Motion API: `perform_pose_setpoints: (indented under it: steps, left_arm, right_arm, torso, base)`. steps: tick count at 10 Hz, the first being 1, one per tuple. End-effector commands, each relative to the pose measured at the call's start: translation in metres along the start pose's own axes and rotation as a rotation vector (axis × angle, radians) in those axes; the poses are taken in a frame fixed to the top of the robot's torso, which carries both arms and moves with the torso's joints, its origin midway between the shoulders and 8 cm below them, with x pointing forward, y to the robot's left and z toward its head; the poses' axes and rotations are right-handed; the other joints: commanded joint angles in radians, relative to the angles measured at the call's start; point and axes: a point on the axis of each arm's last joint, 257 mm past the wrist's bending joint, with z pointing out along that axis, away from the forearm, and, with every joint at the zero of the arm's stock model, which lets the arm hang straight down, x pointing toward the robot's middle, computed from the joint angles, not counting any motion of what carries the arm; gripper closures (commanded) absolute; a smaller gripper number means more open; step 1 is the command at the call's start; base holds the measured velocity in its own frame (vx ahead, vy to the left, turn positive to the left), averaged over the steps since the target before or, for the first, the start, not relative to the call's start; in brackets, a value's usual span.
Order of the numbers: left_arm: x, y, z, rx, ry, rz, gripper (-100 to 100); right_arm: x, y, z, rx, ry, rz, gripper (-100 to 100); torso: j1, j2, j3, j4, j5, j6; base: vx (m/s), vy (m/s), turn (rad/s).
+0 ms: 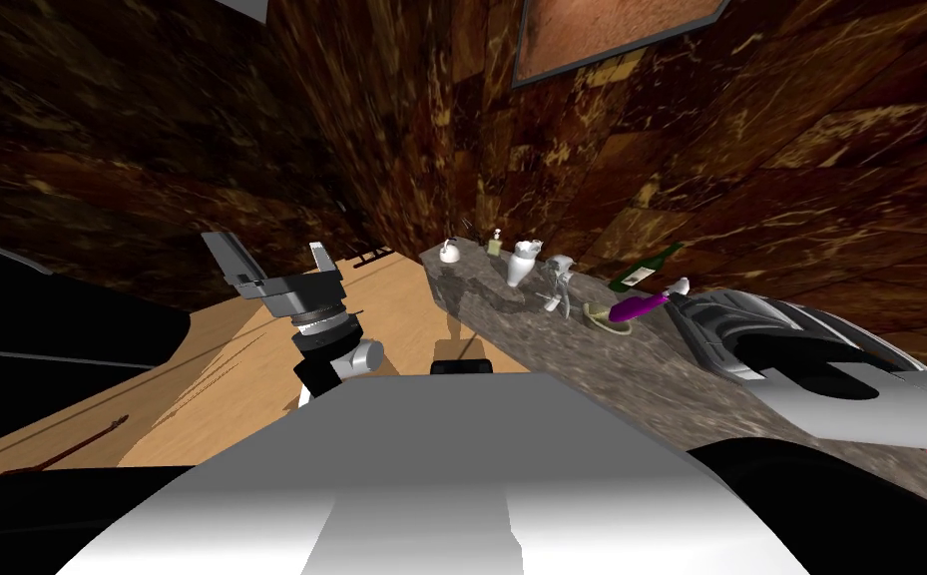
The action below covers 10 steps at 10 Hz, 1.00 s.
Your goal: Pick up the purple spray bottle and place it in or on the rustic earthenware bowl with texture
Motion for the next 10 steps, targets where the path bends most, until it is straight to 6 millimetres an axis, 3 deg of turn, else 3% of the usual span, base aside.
perform_pose_setpoints:
  steps: [1, 3, 4, 5, 10]
  left_arm:
    - [0.000, 0.000, 0.000, 0.000, 0.000, 0.000, 0]
    - [0.000, 0.000, 0.000, 0.000, 0.000, 0.000, 0]
    - [0.000, 0.000, 0.000, 0.000, 0.000, 0.000, 0]
    - [0.000, 0.000, 0.000, 0.000, 0.000, 0.000, 0]
    - [0.000, 0.000, 0.000, 0.000, 0.000, 0.000, 0]
  right_arm:
    - [-0.009, 0.009, -0.002, -0.009, -0.001, 0.000, -100]
    - [-0.024, 0.025, -0.007, -0.029, 0.001, -0.003, -100]
    - [-0.019, 0.020, -0.005, -0.024, 0.000, -0.003, -100]
    - [-0.020, 0.020, -0.005, -0.023, 0.000, -0.002, 0]
    - [-0.020, 0.020, -0.005, -0.023, 0.000, -0.002, 0]
  torso:
    - [0.000, 0.000, 0.000, 0.000, 0.000, 0.000]
    - [0.000, 0.000, 0.000, 0.000, 0.000, 0.000]
    - [0.000, 0.000, 0.000, 0.000, 0.000, 0.000]
    - [0.000, 0.000, 0.000, 0.000, 0.000, 0.000]
    - [0.002, 0.000, 0.000, 0.000, 0.000, 0.000]
  base:
    - [-0.002, -0.026, -0.063]
    - [0.002, -0.034, -0.105]
    - [0.001, -0.016, -0.005]
    - [0.000, 0.000, 0.000]
    - [0.000, 0.000, 0.000]
